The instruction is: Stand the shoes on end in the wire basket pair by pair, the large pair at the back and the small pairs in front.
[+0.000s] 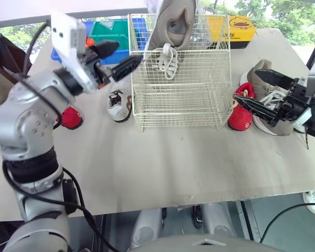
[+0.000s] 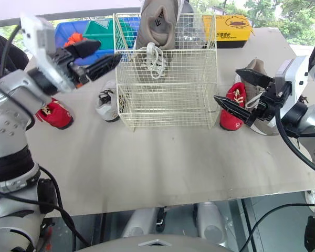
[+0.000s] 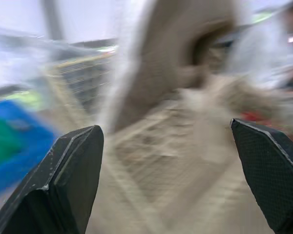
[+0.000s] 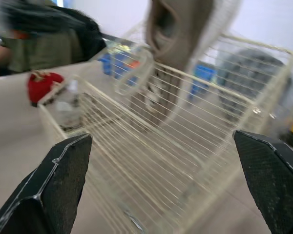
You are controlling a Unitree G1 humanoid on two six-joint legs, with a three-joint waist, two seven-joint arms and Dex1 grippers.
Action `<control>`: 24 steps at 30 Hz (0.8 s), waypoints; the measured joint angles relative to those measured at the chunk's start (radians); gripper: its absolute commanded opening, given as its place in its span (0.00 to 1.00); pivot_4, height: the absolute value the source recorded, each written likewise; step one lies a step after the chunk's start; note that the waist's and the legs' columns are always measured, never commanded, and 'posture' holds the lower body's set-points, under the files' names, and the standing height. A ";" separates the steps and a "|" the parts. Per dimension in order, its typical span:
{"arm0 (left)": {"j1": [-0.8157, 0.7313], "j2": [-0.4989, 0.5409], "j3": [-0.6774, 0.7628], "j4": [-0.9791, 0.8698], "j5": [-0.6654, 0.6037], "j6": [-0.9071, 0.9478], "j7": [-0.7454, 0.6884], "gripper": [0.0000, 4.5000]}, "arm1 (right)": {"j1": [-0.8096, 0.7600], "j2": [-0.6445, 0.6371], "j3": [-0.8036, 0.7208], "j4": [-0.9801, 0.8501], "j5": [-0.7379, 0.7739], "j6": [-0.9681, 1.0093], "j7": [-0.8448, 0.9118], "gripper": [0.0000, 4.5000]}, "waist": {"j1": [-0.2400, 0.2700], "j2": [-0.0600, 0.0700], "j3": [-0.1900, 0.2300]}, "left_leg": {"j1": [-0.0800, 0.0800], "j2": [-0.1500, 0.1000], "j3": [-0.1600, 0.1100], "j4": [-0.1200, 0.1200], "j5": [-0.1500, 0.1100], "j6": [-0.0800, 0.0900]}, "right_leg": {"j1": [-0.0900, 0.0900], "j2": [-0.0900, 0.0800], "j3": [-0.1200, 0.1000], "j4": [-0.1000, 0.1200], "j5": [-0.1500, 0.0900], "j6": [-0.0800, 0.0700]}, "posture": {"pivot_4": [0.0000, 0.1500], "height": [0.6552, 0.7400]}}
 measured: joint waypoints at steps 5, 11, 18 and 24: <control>0.136 -0.009 -0.008 -0.161 -0.307 0.085 -0.001 0.99 | -0.061 -0.084 0.031 0.208 -0.131 0.097 -0.117 1.00 | 0.009 0.000 0.000 | 0.001 -0.001 0.000 0.001 -0.001 0.001 | 0.001 0.000 0.003 0.001 0.000 0.000 | 1.00 1.00; 0.137 -0.022 -0.139 -0.250 -0.338 0.062 0.050 0.99 | -0.257 -0.179 0.232 0.470 -0.339 0.084 -0.062 1.00 | 0.000 0.001 0.000 | 0.005 -0.001 0.005 0.000 -0.001 0.002 | 0.004 0.002 0.005 0.000 0.000 -0.001 | 1.00 1.00; 0.058 -0.007 -0.245 -0.255 -0.330 0.025 0.035 0.99 | -0.670 -0.161 0.586 1.033 -0.645 0.053 0.196 1.00 | -0.005 0.001 0.000 | 0.013 0.001 0.017 -0.004 -0.004 0.006 | 0.007 0.004 0.015 -0.002 0.000 0.000 | 1.00 1.00; 0.056 0.001 -0.251 -0.255 -0.328 -0.002 0.057 0.99 | -0.845 -0.084 0.659 1.408 -0.799 -0.041 0.286 1.00 | -0.003 0.001 0.000 | 0.013 0.000 0.019 -0.004 -0.003 0.005 | 0.007 0.003 0.017 -0.005 0.000 0.000 | 1.00 1.00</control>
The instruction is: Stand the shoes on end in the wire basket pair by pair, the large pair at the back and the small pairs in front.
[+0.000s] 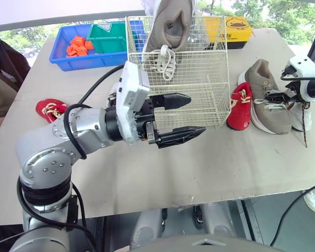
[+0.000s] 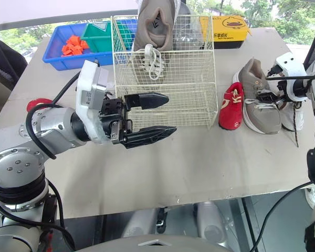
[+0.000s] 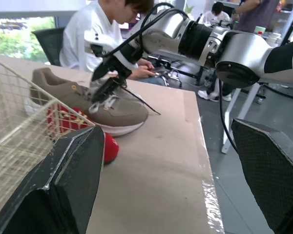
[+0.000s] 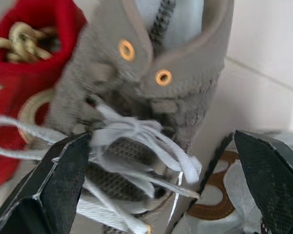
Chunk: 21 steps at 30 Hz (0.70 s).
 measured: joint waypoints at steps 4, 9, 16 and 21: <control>0.001 0.000 -0.016 0.000 0.000 -0.011 0.010 1.00 | -0.031 0.047 0.005 0.148 -0.066 -0.071 0.033 0.64 | 0.000 0.000 0.000 | 0.000 0.000 0.000 0.000 0.000 0.000 | 0.000 0.000 0.001 0.000 0.000 0.000 | 1.00 1.00; 0.003 0.005 -0.030 -0.003 0.007 -0.027 0.007 1.00 | -0.070 0.079 -0.020 0.248 -0.103 -0.095 0.048 0.12 | -0.001 0.000 0.000 | 0.001 0.000 0.000 0.000 0.000 -0.001 | 0.000 0.000 0.001 0.002 0.000 0.000 | 1.00 1.00; 0.002 0.003 -0.061 0.003 0.006 -0.036 0.004 1.00 | -0.066 0.083 -0.132 0.283 -0.092 -0.102 0.027 0.02 | -0.003 0.000 0.000 | 0.001 0.000 0.000 0.000 0.000 -0.001 | 0.000 0.000 0.001 0.002 0.000 0.000 | 1.00 1.00; -0.002 0.013 -0.069 0.027 -0.002 -0.036 -0.029 1.00 | -0.018 0.039 -0.333 0.227 0.037 -0.007 0.010 0.02 | -0.001 0.005 0.003 | 0.000 0.000 0.000 0.000 -0.001 0.001 | 0.000 -0.001 0.002 0.001 0.000 0.000 | 1.00 1.00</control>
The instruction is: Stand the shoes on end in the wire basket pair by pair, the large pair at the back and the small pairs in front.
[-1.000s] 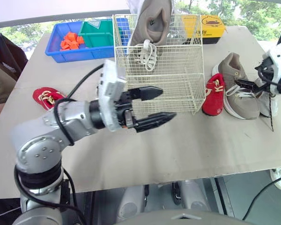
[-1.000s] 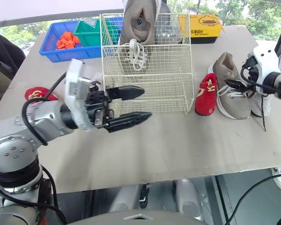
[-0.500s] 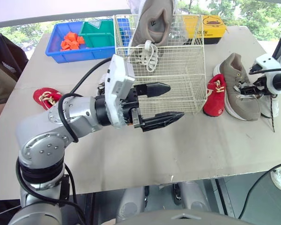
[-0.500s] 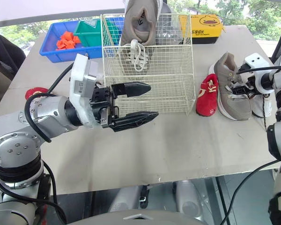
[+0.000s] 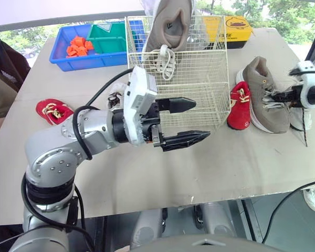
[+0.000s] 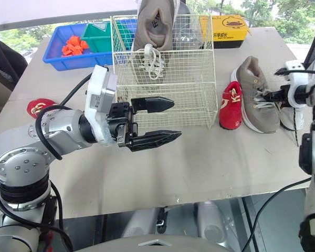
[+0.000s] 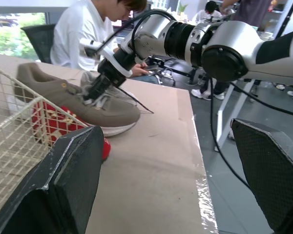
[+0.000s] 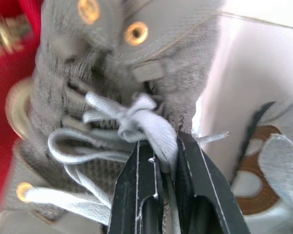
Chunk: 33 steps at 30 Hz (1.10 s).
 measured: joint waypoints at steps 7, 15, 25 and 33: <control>-0.033 -0.019 -0.021 0.068 0.002 -0.006 -0.043 1.00 | 0.366 -0.015 -0.391 -0.786 0.249 0.252 -0.154 0.02 | 0.006 0.002 0.001 | -0.003 0.000 -0.003 0.000 -0.001 0.002 | -0.002 0.001 -0.003 0.001 0.000 0.001 | 1.00 1.00; -0.040 -0.059 -0.023 0.123 0.026 -0.033 -0.035 1.00 | 0.257 0.248 -0.580 -1.299 0.475 0.340 -0.438 0.02 | -0.016 0.003 0.001 | 0.001 0.002 0.001 0.000 -0.002 0.003 | -0.002 0.004 0.001 0.004 0.000 0.001 | 1.00 1.00; 0.034 -0.094 0.092 0.078 0.047 -0.129 0.079 1.00 | 0.097 0.603 -0.249 -1.067 0.271 -0.214 -0.637 0.02 | -0.023 0.003 0.001 | -0.002 0.002 0.002 -0.001 0.001 -0.002 | -0.006 0.002 0.001 0.003 0.000 0.001 | 1.00 1.00; 0.204 -0.089 0.171 -0.044 0.048 -0.189 0.182 1.00 | 0.002 0.713 -0.186 -0.709 0.142 -0.685 -0.720 0.02 | -0.024 0.003 0.001 | -0.015 0.001 0.000 -0.001 0.002 -0.004 | -0.019 0.001 0.000 0.004 0.001 0.001 | 1.00 1.00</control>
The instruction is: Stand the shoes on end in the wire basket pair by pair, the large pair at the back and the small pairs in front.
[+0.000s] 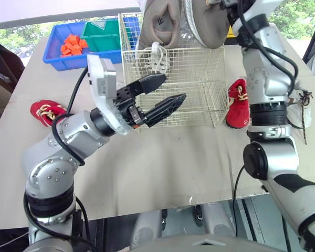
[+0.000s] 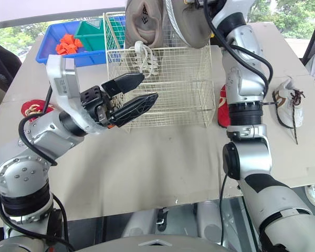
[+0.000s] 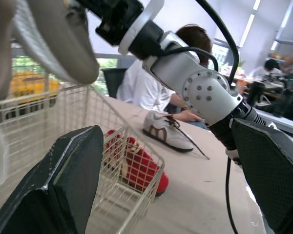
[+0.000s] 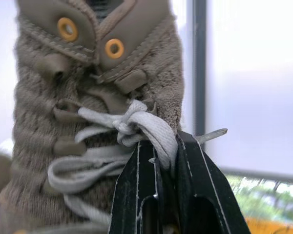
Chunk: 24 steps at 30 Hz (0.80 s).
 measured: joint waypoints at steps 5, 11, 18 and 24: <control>0.071 0.011 0.040 -0.049 0.000 -0.034 0.053 1.00 | -0.037 0.025 -0.005 0.122 -0.004 -0.122 -0.020 0.02 | -0.003 0.000 0.000 | 0.000 0.000 0.000 0.000 0.000 0.000 | 0.000 0.000 0.000 0.001 0.000 0.000 | 1.00 1.00; 0.094 0.021 0.044 -0.068 0.003 -0.067 0.074 1.00 | -0.107 0.049 -0.010 0.234 -0.006 -0.225 -0.050 0.02 | -0.004 0.000 0.000 | 0.001 0.000 0.000 -0.001 0.000 0.000 | 0.000 0.001 -0.001 0.001 0.000 0.000 | 1.00 1.00; 0.104 0.032 0.049 -0.069 0.015 -0.096 0.092 1.00 | -0.182 0.061 -0.042 0.363 0.006 -0.326 -0.099 0.02 | -0.003 0.000 0.000 | 0.000 0.000 0.000 -0.001 0.000 0.000 | 0.000 0.001 0.000 0.000 0.000 0.000 | 1.00 1.00; 0.108 0.037 0.049 -0.069 0.021 -0.112 0.097 1.00 | -0.179 0.087 -0.041 0.426 -0.005 -0.388 -0.116 0.02 | -0.006 0.000 0.000 | 0.001 0.000 0.000 -0.001 0.000 -0.001 | 0.000 0.001 0.000 0.000 0.000 0.000 | 1.00 1.00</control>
